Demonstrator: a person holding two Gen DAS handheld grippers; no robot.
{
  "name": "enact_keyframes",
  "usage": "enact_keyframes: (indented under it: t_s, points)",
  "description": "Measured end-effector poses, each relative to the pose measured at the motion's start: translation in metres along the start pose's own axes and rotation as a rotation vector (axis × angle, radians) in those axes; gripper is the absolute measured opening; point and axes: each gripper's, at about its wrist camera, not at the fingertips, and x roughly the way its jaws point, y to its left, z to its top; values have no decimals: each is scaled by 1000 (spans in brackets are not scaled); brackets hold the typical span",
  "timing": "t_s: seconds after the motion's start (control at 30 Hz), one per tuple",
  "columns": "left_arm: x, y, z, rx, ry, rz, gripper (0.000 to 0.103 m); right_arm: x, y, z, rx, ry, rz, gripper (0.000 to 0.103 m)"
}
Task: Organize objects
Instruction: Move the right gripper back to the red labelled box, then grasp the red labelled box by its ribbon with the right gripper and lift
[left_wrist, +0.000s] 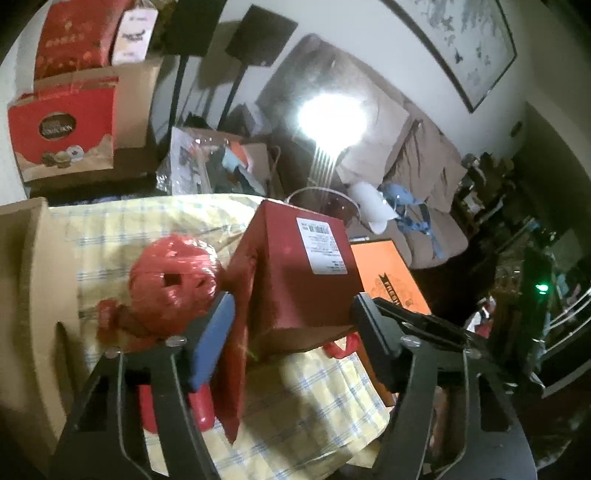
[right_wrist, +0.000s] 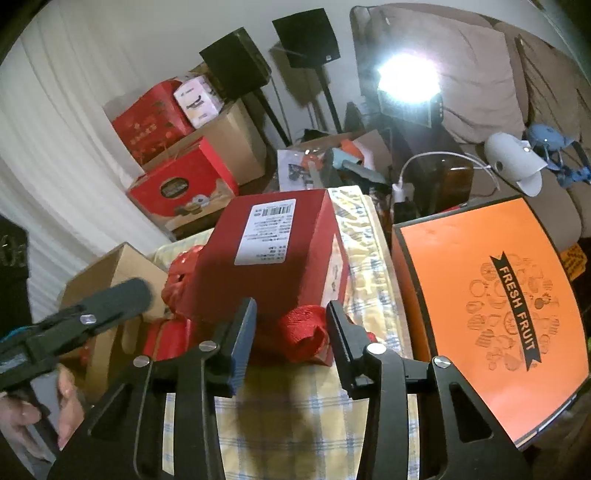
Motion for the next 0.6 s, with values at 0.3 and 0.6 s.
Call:
enact_keyframes:
  t_s: [0.3, 0.6]
  points:
    - [29, -3, 0, -11, 47, -23, 54, 3, -7, 3, 26, 8, 52, 36]
    - [40, -2, 1, -32, 60, -18, 54, 6, -8, 1, 40, 9, 98, 36]
